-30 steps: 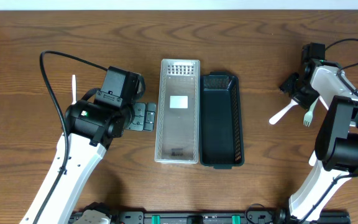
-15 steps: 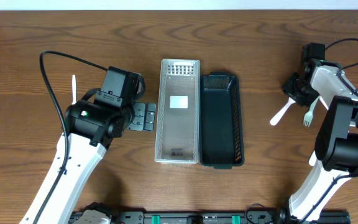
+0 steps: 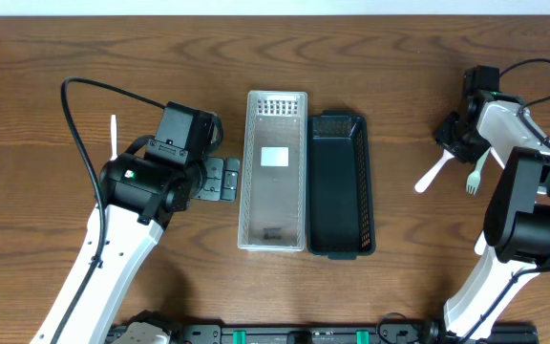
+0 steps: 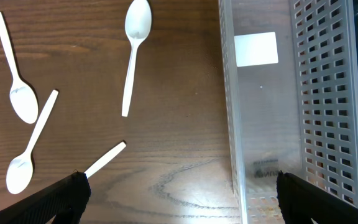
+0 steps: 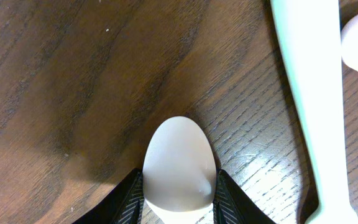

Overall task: Pack container
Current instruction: 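Lower the right gripper onto the white spoon on the right, then carry the white spoon into the black basket and release it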

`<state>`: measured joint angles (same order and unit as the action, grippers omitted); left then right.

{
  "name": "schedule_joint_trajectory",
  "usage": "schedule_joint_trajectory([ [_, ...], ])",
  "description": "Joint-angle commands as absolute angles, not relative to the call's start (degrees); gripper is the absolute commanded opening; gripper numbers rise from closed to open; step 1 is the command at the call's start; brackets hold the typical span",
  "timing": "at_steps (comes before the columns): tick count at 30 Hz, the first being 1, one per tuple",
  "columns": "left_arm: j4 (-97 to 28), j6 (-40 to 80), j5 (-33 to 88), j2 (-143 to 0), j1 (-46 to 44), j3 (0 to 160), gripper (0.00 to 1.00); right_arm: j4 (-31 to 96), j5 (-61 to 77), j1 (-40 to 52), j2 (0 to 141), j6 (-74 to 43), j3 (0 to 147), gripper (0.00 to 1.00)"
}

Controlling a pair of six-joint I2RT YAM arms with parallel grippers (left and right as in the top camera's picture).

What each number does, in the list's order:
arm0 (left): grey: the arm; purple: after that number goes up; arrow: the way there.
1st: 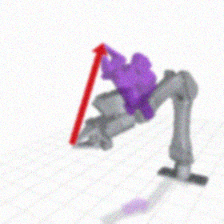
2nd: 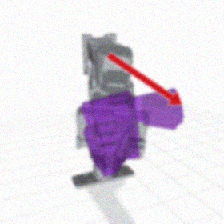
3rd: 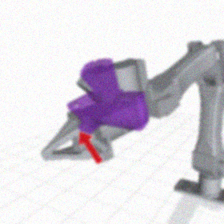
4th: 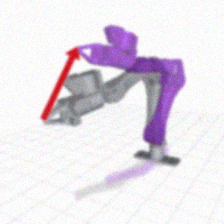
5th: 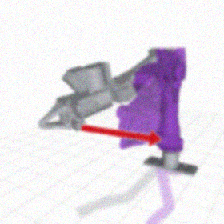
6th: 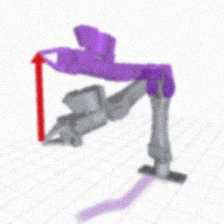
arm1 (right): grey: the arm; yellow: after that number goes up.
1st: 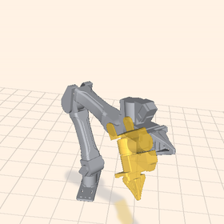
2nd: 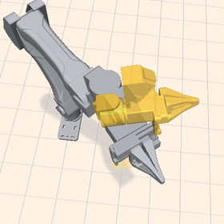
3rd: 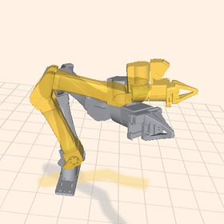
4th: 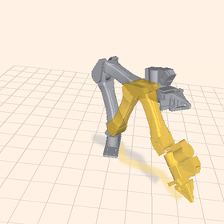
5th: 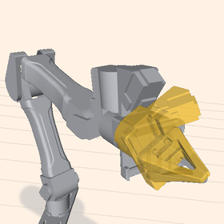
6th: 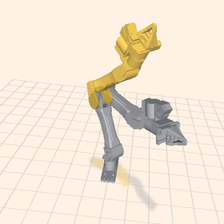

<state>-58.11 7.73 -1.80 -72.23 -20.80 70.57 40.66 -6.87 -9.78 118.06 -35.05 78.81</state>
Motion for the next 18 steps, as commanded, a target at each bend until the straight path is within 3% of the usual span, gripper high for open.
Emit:
schedule_joint_trajectory([
  [1,-58.4,8.4,-4.2,-72.3,-20.9,71.3,0.98,41.4,-7.3,-9.5,117.7,-32.5,78.2,0.01],
  [10,-58.5,8.4,-5.2,-72.3,-20.0,71.3,0.98,47.4,-7.3,-3.2,102.5,-25.1,81.6,0.01],
  [18,-59.7,8.4,-5.2,-72.3,-17.6,71.3,0.98,54.8,-4.9,9.8,88.4,-24.6,82.4,0.01],
])
